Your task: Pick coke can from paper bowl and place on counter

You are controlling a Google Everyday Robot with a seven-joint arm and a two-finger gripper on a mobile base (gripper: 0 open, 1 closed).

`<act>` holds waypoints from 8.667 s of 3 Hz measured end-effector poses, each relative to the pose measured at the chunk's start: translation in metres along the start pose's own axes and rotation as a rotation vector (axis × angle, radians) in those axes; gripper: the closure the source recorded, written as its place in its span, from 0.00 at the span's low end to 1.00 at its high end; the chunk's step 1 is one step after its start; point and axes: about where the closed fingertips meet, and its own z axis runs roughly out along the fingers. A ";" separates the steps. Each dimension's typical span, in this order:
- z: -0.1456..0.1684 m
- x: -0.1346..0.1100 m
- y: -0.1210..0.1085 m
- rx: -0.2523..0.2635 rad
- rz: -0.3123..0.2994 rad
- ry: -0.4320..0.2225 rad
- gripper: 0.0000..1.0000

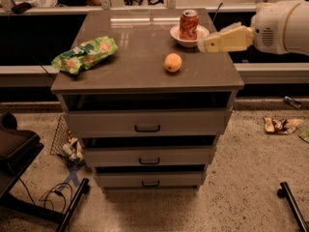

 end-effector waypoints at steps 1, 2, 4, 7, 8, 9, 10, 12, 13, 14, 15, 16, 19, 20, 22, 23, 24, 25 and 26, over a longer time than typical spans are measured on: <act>0.049 -0.016 -0.008 0.009 0.040 -0.078 0.00; 0.100 -0.026 -0.022 0.009 0.083 -0.114 0.00; 0.221 -0.020 -0.056 0.050 0.131 -0.157 0.00; 0.272 0.011 -0.138 0.154 0.113 -0.110 0.00; 0.283 0.023 -0.145 0.147 0.126 -0.095 0.00; 0.296 0.036 -0.139 0.110 0.158 -0.089 0.26; 0.298 0.036 -0.137 0.109 0.157 -0.088 0.48; 0.302 0.037 -0.133 0.101 0.158 -0.086 0.95; 0.308 0.015 -0.132 0.085 0.128 -0.103 1.00; 0.305 -0.027 -0.144 0.089 0.087 -0.133 1.00; 0.328 -0.045 -0.133 0.054 0.075 -0.122 1.00; 0.370 -0.073 -0.106 0.053 0.061 -0.130 1.00; 0.408 -0.061 -0.112 0.154 0.050 -0.144 1.00; 0.424 -0.054 -0.111 0.201 0.017 -0.113 1.00; 0.437 -0.038 -0.099 0.189 -0.004 -0.053 0.82; 0.439 -0.036 -0.097 0.187 -0.004 -0.051 0.59; 0.441 -0.035 -0.096 0.184 -0.003 -0.049 0.36; 0.443 -0.033 -0.094 0.182 -0.003 -0.047 0.13; 0.445 -0.032 -0.093 0.180 -0.002 -0.045 0.00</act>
Offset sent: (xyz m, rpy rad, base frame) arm 0.1802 0.0759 -0.0134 0.2097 -0.0429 -0.0144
